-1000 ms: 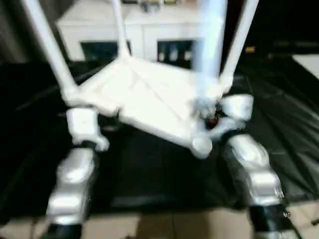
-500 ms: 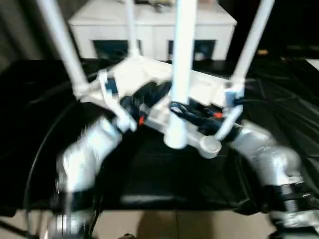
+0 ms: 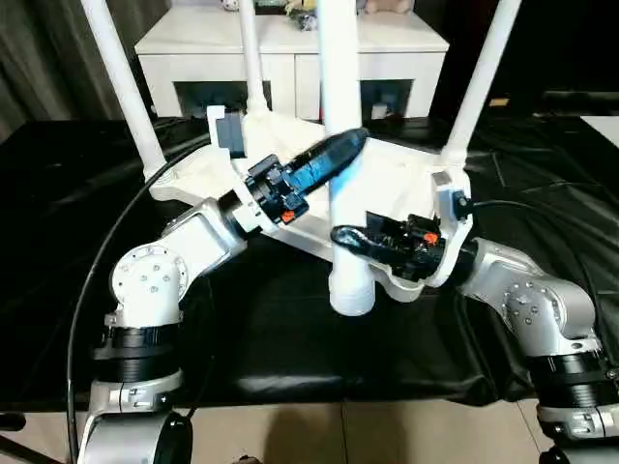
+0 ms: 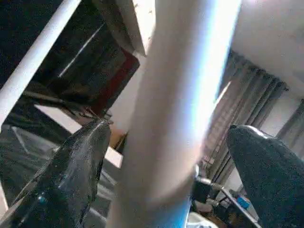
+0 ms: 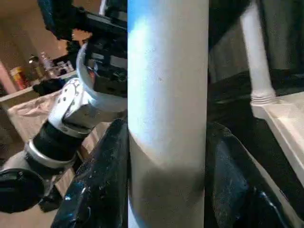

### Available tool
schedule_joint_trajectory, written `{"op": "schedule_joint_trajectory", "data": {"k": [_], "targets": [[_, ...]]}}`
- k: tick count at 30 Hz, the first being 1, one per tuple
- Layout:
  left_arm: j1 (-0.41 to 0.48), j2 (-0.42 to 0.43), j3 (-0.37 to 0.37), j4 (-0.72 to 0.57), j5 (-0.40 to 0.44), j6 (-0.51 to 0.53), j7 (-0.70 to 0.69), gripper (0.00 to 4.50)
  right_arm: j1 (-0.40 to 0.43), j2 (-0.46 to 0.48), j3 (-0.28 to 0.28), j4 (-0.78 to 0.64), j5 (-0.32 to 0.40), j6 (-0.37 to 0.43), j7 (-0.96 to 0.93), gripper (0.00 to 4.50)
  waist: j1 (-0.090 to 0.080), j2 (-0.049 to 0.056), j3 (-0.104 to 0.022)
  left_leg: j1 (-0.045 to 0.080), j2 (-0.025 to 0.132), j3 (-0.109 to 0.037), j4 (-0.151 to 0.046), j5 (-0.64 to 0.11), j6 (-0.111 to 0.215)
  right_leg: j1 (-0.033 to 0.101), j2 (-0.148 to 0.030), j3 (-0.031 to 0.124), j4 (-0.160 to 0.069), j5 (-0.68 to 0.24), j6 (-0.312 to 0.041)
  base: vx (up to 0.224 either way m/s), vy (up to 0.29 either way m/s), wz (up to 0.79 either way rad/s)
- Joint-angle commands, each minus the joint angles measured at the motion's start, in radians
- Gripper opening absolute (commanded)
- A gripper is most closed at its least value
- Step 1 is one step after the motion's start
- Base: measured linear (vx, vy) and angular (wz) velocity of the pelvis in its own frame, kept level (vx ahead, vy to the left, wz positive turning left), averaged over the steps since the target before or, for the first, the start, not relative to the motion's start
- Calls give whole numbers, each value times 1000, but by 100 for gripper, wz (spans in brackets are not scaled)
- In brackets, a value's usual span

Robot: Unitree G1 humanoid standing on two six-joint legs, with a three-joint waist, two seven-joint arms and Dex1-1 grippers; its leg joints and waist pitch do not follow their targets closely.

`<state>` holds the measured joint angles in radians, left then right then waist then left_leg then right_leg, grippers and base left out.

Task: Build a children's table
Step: Move to table

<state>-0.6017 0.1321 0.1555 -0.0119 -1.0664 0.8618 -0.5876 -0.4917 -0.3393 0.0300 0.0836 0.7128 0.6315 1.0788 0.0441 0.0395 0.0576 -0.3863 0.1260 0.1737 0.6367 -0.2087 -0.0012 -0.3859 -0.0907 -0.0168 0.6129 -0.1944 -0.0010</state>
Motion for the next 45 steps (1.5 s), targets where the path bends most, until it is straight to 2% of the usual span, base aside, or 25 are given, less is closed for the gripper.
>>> {"op": "schedule_joint_trajectory", "data": {"k": [1, 5, 7, 9, 11, 12, 13, 14, 15, 16, 17, 19, 21, 23, 25, 28, 30, 31, 36, 37, 39, 41, 42, 43, 45], "targets": [[-26, 8, -3, -2, -4, 16, -3, 442, -32, -12, -2, -7, 2, 16, 13, 180, 3, -11, -63, 24, 81, -38, -111, -271, -38, 23, -54, 27, -69, -244, -197, 56, 6, 0], [-28, 16, -8, -7, 1, 19, -2, 442, -36, -16, 9, -13, -2, 21, 19, 180, 11, -10, -72, 22, 80, -31, -98, -123, 19, 30, -53, 24, -54, -69, -237, 63, 1, 1], [-27, 21, -11, -8, 10, 19, -2, 407, -37, -16, 13, -14, -8, 16, 15, 180, 20, -12, -84, 19, 77, -28, -81, 23, 78, 33, -53, 21, -38, 94, -265, 56, -7, -1], [-33, 24, -29, -1, 72, -4, 41, 389, -42, -12, 16, -11, -33, -8, -4, 180, 25, -11, -91, 15, 76, -27, -69, 100, 123, 30, -52, 18, -28, 184, -281, 25, -5, -1], [-45, 18, -43, 10, 154, -53, 111, 376, -50, 1, 14, -9, -62, -43, -38, 180, 27, -10, -88, 9, 79, -27, -67, 102, 146, 29, -54, 15, -29, 183, -292, 0, 0, 0], [-45, 18, -43, 10, 154, -53, 111, 368, -50, 1, 14, -9, -62, -43, -38, 180, 27, -10, -86, 9, 82, -27, -68, 88, 147, 28, -55, 15, -31, 164, -291, 0, 0, 0], [-63, -7, -30, 22, 215, -107, 208, 360, -57, 28, 6, -9, -100, -85, -99, 180, 26, -10, -83, 11, 86, -27, -73, 41, 131, 30, -58, 15, -37, 98, -291, 0, 0, 0], [-66, -10, -27, 24, 223, -115, 221, 360, -58, 33, 5, -9, -106, -93, -109, 180, 24, -10, -81, 11, 88, -27, -75, 22, 122, 29, -58, 15, -40, 76, -291, 0, 0, 0], [-72, -28, -14, 24, 231, -134, 264, 342, -60, 50, 6, -6, -126, -115, -142, 180, 25, -6, -79, 13, 87, -27, -78, -12, 103, 30, -57, 15, -42, 38, -288, 0, 0, 0], [-75, -42, -3, 23, 229, -142, 291, 332, -61, 61, 8, -3, -140, -129, -164, 180, 22, -7, -75, 14, 88, -26, -84, -59, 78, 29, -57, 16, -47, -3, -283, 0, 0, 0], [-76, -50, -1, 22, 238, -149, 308, 332, -59, 71, 16, -2, -164, -158, -182, 180, 22, -8, -75, 14, 87, -28, -86, -78, 69, 32, -57, 16, -48, -21, -279, 0, 0, 0], [-76, -56, -13, 20, 276, -162, 337, 319, -60, 98, 20, 0, -193, -193, -225, 180, 20, -2, -72, 16, 87, -29, -92, -130, 33, 29, -55, 17, -53, -71, -255, 0, 0, 0], [-78, -66, -16, 30, 306, -177, 370, 300, -63, 122, 28, 2, -230, -240, -266, 180, 17, -4, -71, 16, 86, -29, -95, -147, 17, 28, -52, 18, -56, -83, -239, 0, 0, 0], [-83, -74, -11, 46, 323, -198, 392, 288, -66, 133, 40, 6, -264, -274, -293, 180, 16, 1, -73, 16, 85, -30, -96, -151, 5, 27, -53, 17, -55, -76, -233, 0, 0, 0], [-91, -85, 2, 58, 330, -214, 414, 273, -68, 147, 50, 14, -304, -314, -329, 180, 15, -2, -74, 14, 83, -30, -96, -149, -2, 28, -52, 18, -55, -58, -228, 0, 0, 0], [-100, -92, 14, 68, 338, -227, 438, 249, -76, 153, 66, 39, -363, -376, -364, 180, 16, 2, -75, 14, 83, -31, -95, -142, -1, 28, -51, 17, -52, -33, -227, 0, 0, 0], [-104, -94, 17, 73, 342, -233, 445, 230, -82, 158, 69, 57, -389, -405, -377, 180, 14, 0, -76, 13, 81, -30, -94, -136, 4, 29, -50, 16, -51, -15, -231, 0, 0, 0], [-108, -96, 17, 78, 348, -241, 449, 230, -86, 161, 69, 68, -402, -420, -379, 180, 13, 4, -76, 14, 80, -30, -93, -135, 6, 28, -50, 16, -51, -7, -234, 0, 0, 0], [-112, -102, 16, 82, 347, -248, 444, 192, -88, 163, 82, 81, -431, -454, -384, 180, 14, 4, -79, 12, 82, -30, -88, -95, 40, 32, -51, 15, -45, 57, -253, 0, 0, 0], [-113, -103, 16, 82, 347, -247, 442, 188, -88, 166, 86, 85, -440, -465, -393, 180, 14, 7, -78, 14, 82, -30, -88, -100, 43, 32, -51, 15, -45, 52, -257, 0, 0, 0], [-115, -104, 16, 84, 345, -247, 435, 187, -89, 169, 88, 92, -447, -476, -397, 180, 12, 3, -77, 14, 83, -29, -90, -122, 42, 31, -51, 15, -48, 27, -258, 0, 0, 0], [-117, -106, 17, 84, 344, -247, 434, 185, -91, 171, 88, 99, -453, -485, -399, 180, 12, 5, -76, 15, 84, -30, -92, -144, 35, 31, -51, 15, -49, 4, -258, 0, 0, 0], [-118, -104, 15, 84, 342, -247, 428, 185, -92, 174, 86, 105, -456, -491, -399, 236, 11, -2, -76, 15, 84, -29, -93, -148, 33, 31, -50, 16, -50, 1, -256, 0, 0, 0], [-118, -101, 16, 79, 336, -243, 421, 185, -93, 178, 80, 108, -447, -485, -393, 236, 13, -2, -76, 14, 84, -30, -93, -138, 35, 32, -51, 16, -49, 7, -256, 0, 0, 0], [-114, -79, 10, 57, 311, -215, 373, 184, -97, 188, 60, 109, -399, -447, -366, 267, 12, 1, -76, 14, 83, -29, -92, -133, 41, 30, -51, 16, -47, 9, -256, 0, 0, 0]]}}
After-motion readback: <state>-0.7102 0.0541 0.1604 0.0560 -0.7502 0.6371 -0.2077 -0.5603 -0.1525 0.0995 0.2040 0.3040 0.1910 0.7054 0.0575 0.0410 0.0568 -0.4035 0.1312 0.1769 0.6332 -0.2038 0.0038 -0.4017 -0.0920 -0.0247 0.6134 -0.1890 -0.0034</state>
